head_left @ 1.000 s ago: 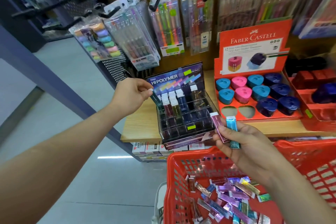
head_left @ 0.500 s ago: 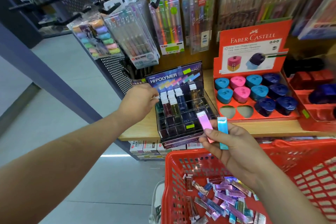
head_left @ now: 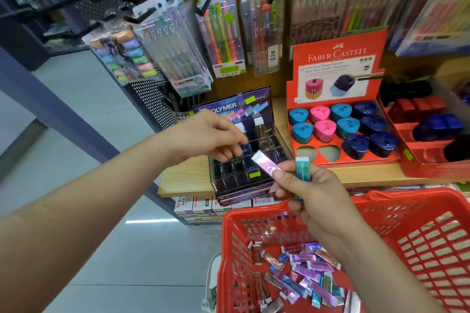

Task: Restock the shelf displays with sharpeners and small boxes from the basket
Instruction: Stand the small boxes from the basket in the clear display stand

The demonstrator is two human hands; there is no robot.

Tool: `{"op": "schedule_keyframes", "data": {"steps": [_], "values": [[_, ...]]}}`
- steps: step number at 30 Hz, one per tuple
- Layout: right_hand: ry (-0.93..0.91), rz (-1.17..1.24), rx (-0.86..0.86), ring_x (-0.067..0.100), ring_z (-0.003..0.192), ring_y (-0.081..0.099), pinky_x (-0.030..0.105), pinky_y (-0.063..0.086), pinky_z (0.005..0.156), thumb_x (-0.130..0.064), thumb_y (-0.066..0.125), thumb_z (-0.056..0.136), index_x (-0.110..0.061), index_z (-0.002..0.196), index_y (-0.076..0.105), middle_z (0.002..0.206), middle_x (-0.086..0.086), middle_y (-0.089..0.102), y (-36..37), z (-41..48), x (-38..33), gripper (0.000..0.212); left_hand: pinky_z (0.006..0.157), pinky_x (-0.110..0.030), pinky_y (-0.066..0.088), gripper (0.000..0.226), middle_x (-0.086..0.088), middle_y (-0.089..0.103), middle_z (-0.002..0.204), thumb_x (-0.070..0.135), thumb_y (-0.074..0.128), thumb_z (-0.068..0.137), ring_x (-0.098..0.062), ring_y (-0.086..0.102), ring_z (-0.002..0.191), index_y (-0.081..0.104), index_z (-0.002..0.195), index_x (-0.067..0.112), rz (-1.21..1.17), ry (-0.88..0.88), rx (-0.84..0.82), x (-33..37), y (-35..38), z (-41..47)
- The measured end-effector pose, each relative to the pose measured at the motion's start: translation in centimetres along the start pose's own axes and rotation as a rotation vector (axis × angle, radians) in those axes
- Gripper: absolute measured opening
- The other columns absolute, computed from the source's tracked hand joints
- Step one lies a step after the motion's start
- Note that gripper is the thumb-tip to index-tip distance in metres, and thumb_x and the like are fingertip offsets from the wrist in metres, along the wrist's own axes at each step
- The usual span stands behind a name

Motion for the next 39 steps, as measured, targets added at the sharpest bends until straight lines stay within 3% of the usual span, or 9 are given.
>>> {"op": "schedule_keyframes", "data": {"steps": [2, 5, 11, 15, 20, 24, 26, 29, 39], "values": [[-0.024, 0.024, -0.004, 0.01, 0.057, 0.058, 0.018, 0.036, 0.044, -0.008, 0.07, 0.083, -0.01, 0.092, 0.066, 0.071, 0.009, 0.06, 0.3, -0.1, -0.1, 0.01, 0.063, -0.018, 0.056, 0.022, -0.01, 0.071, 0.081, 0.019, 0.062, 0.089, -0.011, 0.063, 0.065, 0.071, 0.102, 0.004, -0.123, 0.003, -0.141, 0.5, 2.1, -0.9], [-0.04, 0.031, -0.005, 0.011, 0.058, 0.058, 0.019, 0.037, 0.046, -0.01, 0.071, 0.083, -0.01, 0.091, 0.066, 0.07, 0.008, 0.058, 0.4, -0.3, -0.3, 0.01, 0.062, -0.018, 0.055, 0.019, -0.011, 0.07, 0.078, 0.013, 0.069, 0.081, -0.012, 0.063, 0.066, 0.072, 0.097, 0.002, -0.155, 0.047, -0.115, 0.6, 3.4, -1.1], [0.072, -0.014, -0.007, 0.008, 0.054, 0.046, 0.023, 0.03, 0.05, -0.026, 0.057, 0.096, -0.016, 0.096, 0.066, 0.083, 0.005, 0.068, -0.3, -0.1, -0.1, 0.014, 0.062, -0.024, 0.059, 0.009, -0.009, 0.072, 0.069, 0.006, 0.076, 0.075, -0.018, 0.066, 0.062, 0.072, 0.084, 0.006, -0.091, 0.116, 0.288, 1.0, 0.0, -1.1], [0.146, -0.035, -0.092, 0.01, 0.057, 0.05, 0.021, 0.037, 0.052, -0.006, 0.045, 0.101, -0.008, 0.104, 0.063, 0.101, 0.013, 0.071, -0.6, 0.3, 0.1, 0.019, 0.075, -0.036, 0.06, 0.01, -0.007, 0.073, 0.072, 0.008, 0.078, 0.077, -0.021, 0.072, 0.07, 0.074, 0.081, 0.016, 0.143, 0.158, 0.532, 0.1, -4.5, -0.7], [0.073, -0.144, -0.106, 0.009, 0.05, 0.058, 0.016, 0.038, 0.044, -0.016, 0.048, 0.101, -0.013, 0.104, 0.064, 0.084, 0.006, 0.076, -0.9, 0.3, -0.5, 0.016, 0.073, -0.024, 0.052, 0.012, 0.005, 0.069, 0.073, 0.017, 0.078, 0.078, -0.005, 0.064, 0.068, 0.077, 0.09, 0.017, 0.475, 0.152, 0.503, -1.7, -4.4, 0.4], [0.016, -0.267, -0.034, 0.009, 0.039, 0.034, 0.016, 0.028, 0.039, -0.029, 0.051, 0.099, -0.009, 0.09, 0.064, 0.049, 0.0, 0.05, -1.6, 0.5, -0.5, 0.027, 0.076, -0.021, 0.047, 0.015, 0.004, 0.07, 0.082, 0.02, 0.076, 0.081, -0.007, 0.063, 0.076, 0.076, 0.095, 0.016, 0.595, 0.17, 0.493, -2.5, -3.6, 0.9], [0.026, -0.258, -0.035, 0.008, 0.043, 0.03, 0.018, 0.026, 0.042, -0.028, 0.045, 0.102, -0.01, 0.097, 0.066, 0.05, -0.003, 0.043, -1.7, 0.7, -0.3, 0.027, 0.08, -0.022, 0.048, 0.018, 0.0, 0.071, 0.089, 0.021, 0.073, 0.084, -0.011, 0.063, 0.082, 0.074, 0.1, 0.014, 0.663, 0.206, 0.5, -2.7, -3.0, 1.1], [0.018, -0.271, -0.089, 0.008, 0.05, 0.043, 0.021, 0.033, 0.05, -0.014, 0.041, 0.104, -0.018, 0.105, 0.064, 0.061, -0.004, 0.058, -1.2, 0.7, -0.2, 0.023, 0.086, -0.027, 0.05, 0.02, -0.001, 0.072, 0.092, 0.021, 0.071, 0.086, -0.015, 0.065, 0.088, 0.072, 0.104, 0.014, 0.697, 0.243, 0.532, -3.0, -2.7, 1.2], [-0.017, -0.145, -0.016, 0.011, 0.062, 0.069, 0.015, 0.04, 0.045, -0.014, 0.06, 0.094, -0.01, 0.096, 0.059, 0.085, 0.005, 0.077, -1.3, 0.5, -0.3, 0.004, 0.078, -0.039, 0.052, 0.015, -0.003, 0.068, 0.092, 0.023, 0.065, 0.09, -0.024, 0.063, 0.085, 0.07, 0.098, 0.013, 0.923, 0.398, 0.518, -3.8, -1.0, 2.0]]}}
Point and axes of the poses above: each hand's wrist, its own z-axis towards the middle knuckle, its own y-axis out of the palm, x = y × z, the point moved 5 cm from there along z, towards the middle knuckle
